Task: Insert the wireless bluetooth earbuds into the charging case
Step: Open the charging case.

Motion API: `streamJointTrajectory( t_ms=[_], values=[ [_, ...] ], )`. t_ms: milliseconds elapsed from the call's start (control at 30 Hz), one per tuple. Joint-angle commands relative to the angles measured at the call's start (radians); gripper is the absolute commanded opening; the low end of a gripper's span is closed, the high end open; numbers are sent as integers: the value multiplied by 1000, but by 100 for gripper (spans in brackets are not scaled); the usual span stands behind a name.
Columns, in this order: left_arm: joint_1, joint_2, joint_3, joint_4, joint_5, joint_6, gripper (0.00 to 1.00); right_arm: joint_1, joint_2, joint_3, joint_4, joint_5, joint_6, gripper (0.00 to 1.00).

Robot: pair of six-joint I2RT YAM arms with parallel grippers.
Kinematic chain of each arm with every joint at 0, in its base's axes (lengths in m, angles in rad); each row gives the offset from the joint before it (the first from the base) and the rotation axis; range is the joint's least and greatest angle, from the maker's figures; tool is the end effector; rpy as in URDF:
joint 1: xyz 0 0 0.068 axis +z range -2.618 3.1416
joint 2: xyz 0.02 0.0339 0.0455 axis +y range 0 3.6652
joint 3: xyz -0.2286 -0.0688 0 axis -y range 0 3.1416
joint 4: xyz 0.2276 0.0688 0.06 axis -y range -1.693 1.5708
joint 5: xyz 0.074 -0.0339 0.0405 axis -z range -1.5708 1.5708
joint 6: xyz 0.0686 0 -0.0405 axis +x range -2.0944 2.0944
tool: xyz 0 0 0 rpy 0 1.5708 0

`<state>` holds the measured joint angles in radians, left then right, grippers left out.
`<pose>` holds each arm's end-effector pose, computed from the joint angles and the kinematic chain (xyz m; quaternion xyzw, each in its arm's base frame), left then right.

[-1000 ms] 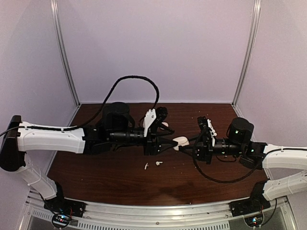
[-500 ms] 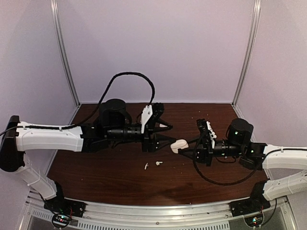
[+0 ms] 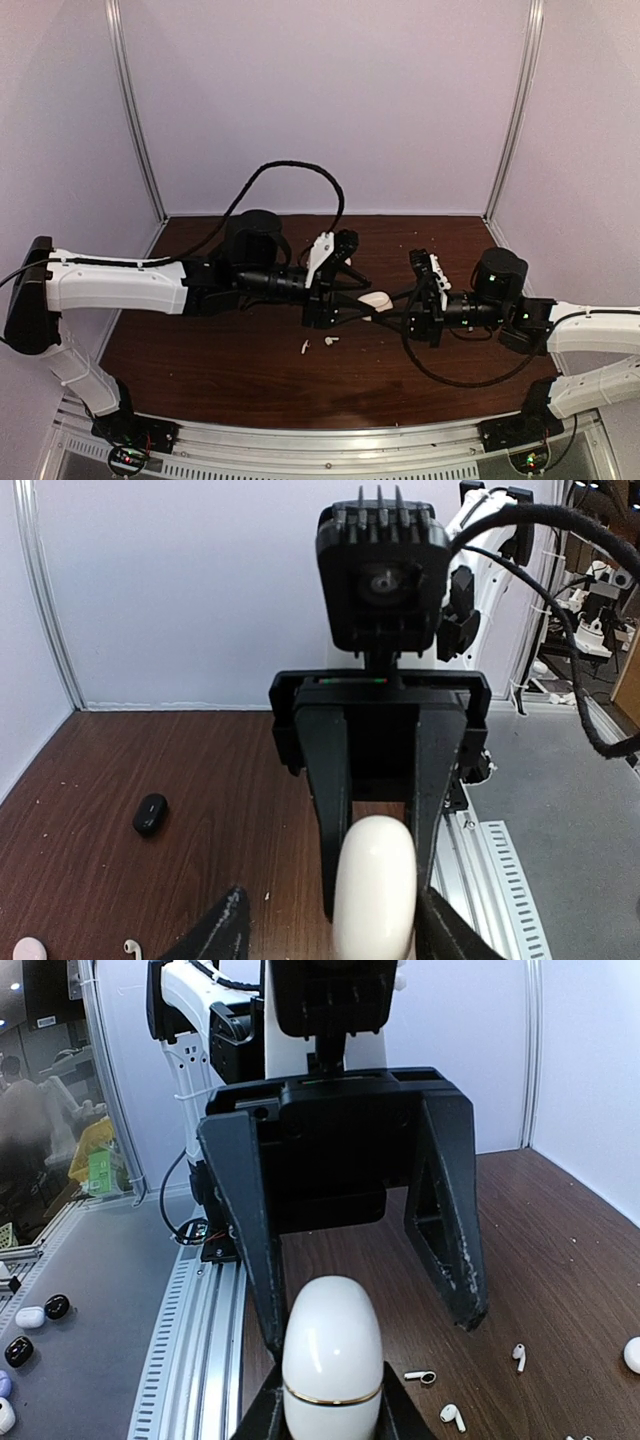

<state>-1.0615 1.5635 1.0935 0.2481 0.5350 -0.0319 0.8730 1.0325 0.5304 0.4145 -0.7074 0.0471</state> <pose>0.1538 -0.3472 0.2632 0.5145 0.5744 -0.4895 0.4071 0.1309 0.2255 0.2418 -0.4919 0.5397 0.5102 0.4544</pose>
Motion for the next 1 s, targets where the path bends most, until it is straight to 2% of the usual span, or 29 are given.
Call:
streamJointTrajectory(
  t_ms=[0, 300, 967],
  values=[
    [2, 5, 34, -4, -32, -11, 56, 14, -23, -11, 29, -12, -14, 0],
    [29, -31, 7, 57, -16, -60, 51, 27, -26, -14, 17, -5, -33, 0],
    [45, -52, -7, 75, -28, -88, 51, 39, -31, -18, 12, 6, -35, 0]
  ],
)
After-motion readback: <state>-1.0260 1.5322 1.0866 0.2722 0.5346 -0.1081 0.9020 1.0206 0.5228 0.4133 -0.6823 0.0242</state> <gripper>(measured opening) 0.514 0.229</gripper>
